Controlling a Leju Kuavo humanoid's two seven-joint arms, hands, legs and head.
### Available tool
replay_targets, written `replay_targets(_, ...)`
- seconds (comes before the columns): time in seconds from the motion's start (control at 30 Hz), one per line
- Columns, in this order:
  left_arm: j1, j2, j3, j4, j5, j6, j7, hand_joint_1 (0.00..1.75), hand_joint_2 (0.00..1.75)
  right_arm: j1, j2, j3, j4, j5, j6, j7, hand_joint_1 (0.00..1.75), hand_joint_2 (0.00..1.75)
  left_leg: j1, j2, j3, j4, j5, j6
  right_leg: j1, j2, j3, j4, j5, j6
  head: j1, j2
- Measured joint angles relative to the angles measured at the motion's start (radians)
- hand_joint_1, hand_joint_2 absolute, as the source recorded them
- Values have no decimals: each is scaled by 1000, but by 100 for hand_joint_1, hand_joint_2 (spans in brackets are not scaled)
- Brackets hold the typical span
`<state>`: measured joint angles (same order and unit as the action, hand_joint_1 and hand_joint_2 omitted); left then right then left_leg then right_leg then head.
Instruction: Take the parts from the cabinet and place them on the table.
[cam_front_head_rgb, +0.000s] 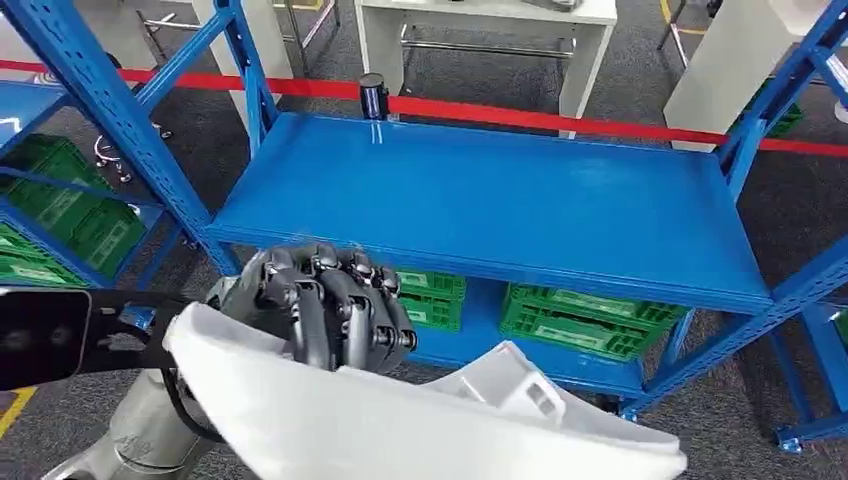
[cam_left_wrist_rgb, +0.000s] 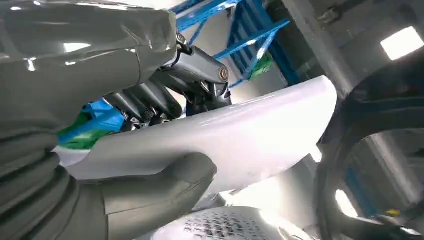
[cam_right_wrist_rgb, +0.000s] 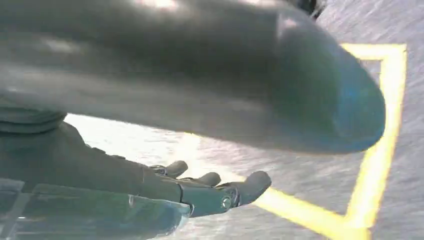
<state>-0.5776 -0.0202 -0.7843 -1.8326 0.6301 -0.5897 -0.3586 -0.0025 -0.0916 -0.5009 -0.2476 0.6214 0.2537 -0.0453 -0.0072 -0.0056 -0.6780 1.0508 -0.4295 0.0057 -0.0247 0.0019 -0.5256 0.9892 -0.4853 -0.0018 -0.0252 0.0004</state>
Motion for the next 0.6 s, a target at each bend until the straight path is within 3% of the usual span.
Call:
replay_targets(0.07, 9, 8, -6, -6, -24, 8, -2, 173, 175, 14, -16, -24, -5, 0, 7, 94, 0, 0, 8, 2, -41, 154, -118, -12, 2, -1, -24, 1, 20, -2, 0, 0)
replay_targets(0.1, 15, 12, -10, -9, -37, 10, -2, 173, 175, 26, -25, -40, -19, 6, 20, 153, 0, 0, 11, 3, -57, 228, -150, -15, 4, -1, -35, 2, 30, -1, -2, 0)
replay_targets(0.13, 24, 17, -13, -12, -47, 13, -1, 173, 175, 41, -24, -58, -41, 16, 39, 211, 0, 0, 11, 3, -58, 278, -154, -16, 5, -3, -47, 3, 39, 0, 0, 0)
replay_targets(0.17, 33, 21, -15, -18, -56, 18, 5, 173, 175, 59, -21, -79, -76, 35, 68, 269, 0, 0, 11, 3, -37, 275, -130, -14, 7, -4, -59, 3, 48, 0, -1, 0)
replay_targets(0.23, 44, 26, -16, -27, -59, 25, 11, 173, 175, 89, -4, -116, -151, 71, 129, 345, 0, 0, 10, 3, 65, 150, -66, -2, 13, -3, -79, 3, 65, 2, -1, 0)
replay_targets(0.27, 44, 30, -16, -34, -62, 27, 15, 173, 175, 102, 16, -144, -202, 94, 164, 378, 0, 0, 5, 2, 142, 45, -56, 13, 16, -2, -85, 3, 74, 3, -1, 0)
replay_targets(0.3, 45, 32, -16, -41, -64, 27, 18, 173, 175, 114, 40, -162, -240, 108, 184, 389, 0, 0, -1, 3, 192, -35, -94, 30, 14, -1, -88, 3, 80, 7, 1, 0)
replay_targets(0.33, 48, 35, -17, -46, -64, 27, 18, 173, 175, 127, 54, -184, -289, 123, 205, 396, 0, 0, -2, 4, 215, -75, -102, 27, 15, -2, -89, 2, 87, 16, 1, 0)
replay_targets(0.4, 52, 42, -19, -49, -64, 25, 19, 173, 175, 141, 83, -224, -355, 148, 242, 398, 0, 0, -13, 3, 201, -71, -90, 35, 3, -3, -90, -3, 102, 30, -5, 0)
replay_targets(0.43, 54, 47, -21, -50, -65, 22, 23, 173, 175, 145, 110, -249, -385, 166, 258, 390, 0, 0, -17, 4, 198, -82, -76, 44, 6, -2, -90, -12, 113, 38, -5, 0)
replay_targets(0.47, 55, 48, -24, -51, -65, 21, 26, 173, 175, 145, 119, -267, -403, 180, 264, 382, 0, 0, -5, 10, 198, -101, -53, 48, 3, -3, -98, 2, 102, 33, -6, 0)
replay_targets(0.5, 56, 50, -26, -51, -65, 15, 27, 173, 175, 145, 127, -288, -415, 193, 269, 372, 0, 0, -6, 10, 186, -106, -38, 56, 6, -2, -112, 27, 57, 26, -6, 0)
replay_targets(0.57, 59, 52, -32, -52, -67, 11, 34, 173, 175, 139, 140, -325, -422, 222, 270, 356, 0, 0, -7, 10, 159, -105, -11, 58, 5, -2, -151, 161, -55, 14, -1, 0)
replay_targets(0.6, 62, 54, -35, -52, -72, 8, 39, 173, 175, 135, 144, -339, -422, 236, 269, 345, 0, 0, -7, 10, 139, -103, 3, 58, 4, -2, -170, 240, -91, 18, -1, 0)
